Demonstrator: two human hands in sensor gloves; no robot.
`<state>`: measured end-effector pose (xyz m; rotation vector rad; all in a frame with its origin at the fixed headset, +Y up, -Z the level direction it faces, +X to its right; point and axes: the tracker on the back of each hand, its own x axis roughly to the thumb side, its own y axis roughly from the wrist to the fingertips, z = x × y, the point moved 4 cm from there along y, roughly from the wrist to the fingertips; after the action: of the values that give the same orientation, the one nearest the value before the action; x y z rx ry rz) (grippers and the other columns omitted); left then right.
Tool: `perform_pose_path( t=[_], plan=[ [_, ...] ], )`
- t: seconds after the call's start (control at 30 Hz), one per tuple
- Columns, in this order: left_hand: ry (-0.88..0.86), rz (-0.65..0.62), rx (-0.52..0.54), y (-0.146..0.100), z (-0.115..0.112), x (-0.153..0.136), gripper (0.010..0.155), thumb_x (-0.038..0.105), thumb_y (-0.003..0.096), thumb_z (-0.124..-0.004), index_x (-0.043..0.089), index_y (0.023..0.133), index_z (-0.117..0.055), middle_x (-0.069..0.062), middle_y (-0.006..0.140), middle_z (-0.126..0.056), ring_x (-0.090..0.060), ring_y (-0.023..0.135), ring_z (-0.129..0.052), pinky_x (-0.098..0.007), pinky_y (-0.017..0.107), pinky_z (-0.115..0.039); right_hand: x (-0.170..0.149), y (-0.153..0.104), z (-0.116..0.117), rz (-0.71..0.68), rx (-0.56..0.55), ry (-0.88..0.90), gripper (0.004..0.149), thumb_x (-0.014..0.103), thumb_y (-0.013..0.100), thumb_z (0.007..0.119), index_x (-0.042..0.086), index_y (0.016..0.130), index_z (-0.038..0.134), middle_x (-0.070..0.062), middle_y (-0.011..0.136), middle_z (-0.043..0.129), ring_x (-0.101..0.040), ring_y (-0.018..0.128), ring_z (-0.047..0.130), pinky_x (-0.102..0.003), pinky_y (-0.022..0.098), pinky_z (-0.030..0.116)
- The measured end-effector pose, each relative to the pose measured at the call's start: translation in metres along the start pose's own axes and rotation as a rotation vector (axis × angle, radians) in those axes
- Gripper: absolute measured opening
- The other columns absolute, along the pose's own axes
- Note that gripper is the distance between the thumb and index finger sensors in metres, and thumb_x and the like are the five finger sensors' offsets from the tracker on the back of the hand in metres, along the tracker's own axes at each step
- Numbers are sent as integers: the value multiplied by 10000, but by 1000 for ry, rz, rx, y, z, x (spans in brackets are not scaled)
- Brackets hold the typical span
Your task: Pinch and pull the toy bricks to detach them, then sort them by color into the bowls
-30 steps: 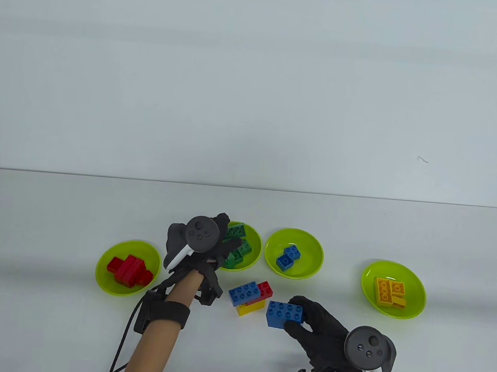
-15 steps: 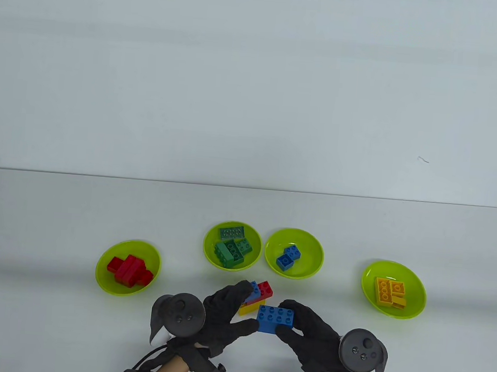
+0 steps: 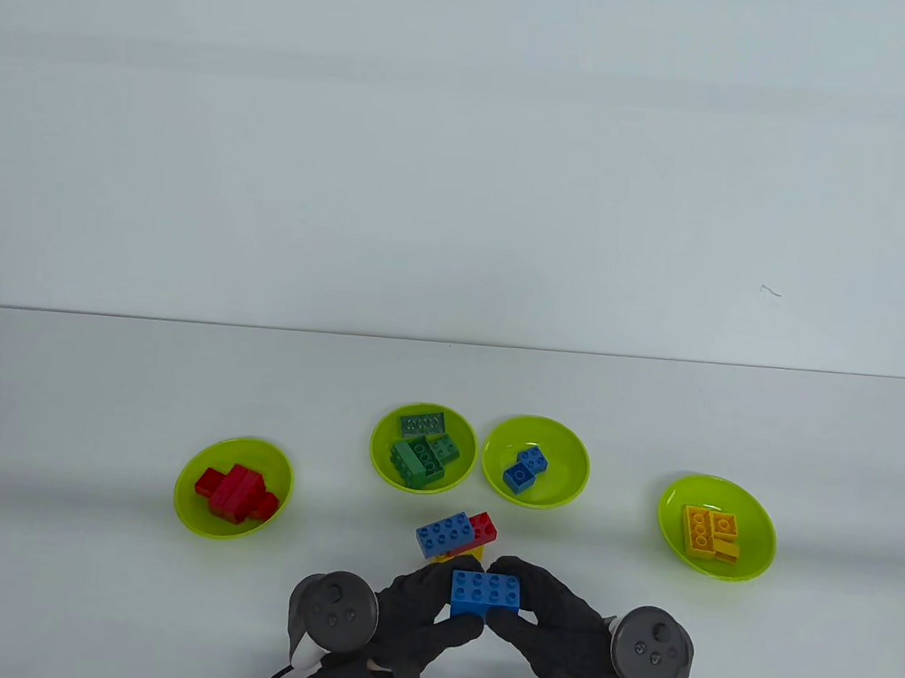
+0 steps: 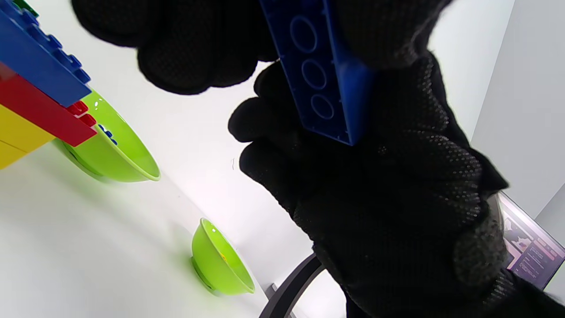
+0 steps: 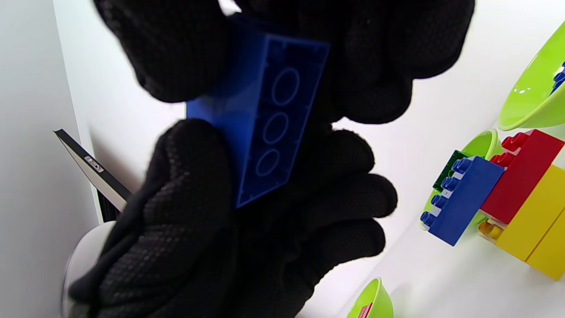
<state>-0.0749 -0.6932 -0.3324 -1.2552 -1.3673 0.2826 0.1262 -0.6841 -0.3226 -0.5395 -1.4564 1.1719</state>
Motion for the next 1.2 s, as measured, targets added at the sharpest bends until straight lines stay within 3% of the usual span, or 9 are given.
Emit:
perform_pose_path(
  t=[0.3,0.5,0.73,0.93,1.03,1.2],
  plan=[
    [86,-25,-24,-1,4,-2,682,439,461,-732,-44,941,-695,-290,808,-862,-420,681,-916,-580,548,-709,7,4,0,-22,100,-116,629,450,471,810,25,930,749,-227,852,857,-424,723,888,-573,618,668],
    [54,-17,-40,-2,5,-1,675,429,462,-718,-62,924,-715,-302,777,-879,-426,648,-927,-586,531,-714,21,2,-2,-136,54,-300,608,460,449,817,47,894,792,-203,814,893,-396,691,918,-559,609,688],
    [233,-124,19,-4,6,17,675,432,451,-713,-48,926,-719,-284,777,-884,-401,648,-936,-566,533,-730,22,4,-6,-99,43,-212,588,409,428,827,9,859,823,-232,756,924,-411,632,940,-573,581,702],
    [142,-14,-3,-3,6,9,670,427,452,-714,-72,899,-738,-300,731,-902,-415,600,-945,-584,501,-728,33,3,-3,-152,20,-402,602,417,423,815,15,871,825,-226,769,925,-398,646,944,-563,590,707],
    [108,5,-13,-3,6,6,670,422,449,-723,-73,901,-734,-300,736,-898,-418,604,-942,-584,502,-726,31,3,-3,-139,22,-378,599,417,423,823,12,864,831,-228,763,928,-399,639,946,-565,586,709],
    [157,-91,-6,-4,5,9,670,430,451,-717,-41,927,-710,-278,785,-874,-399,659,-928,-567,542,-723,26,5,-6,-85,55,-275,582,404,421,835,7,847,839,-231,741,936,-405,620,951,-568,578,711]
  ],
)
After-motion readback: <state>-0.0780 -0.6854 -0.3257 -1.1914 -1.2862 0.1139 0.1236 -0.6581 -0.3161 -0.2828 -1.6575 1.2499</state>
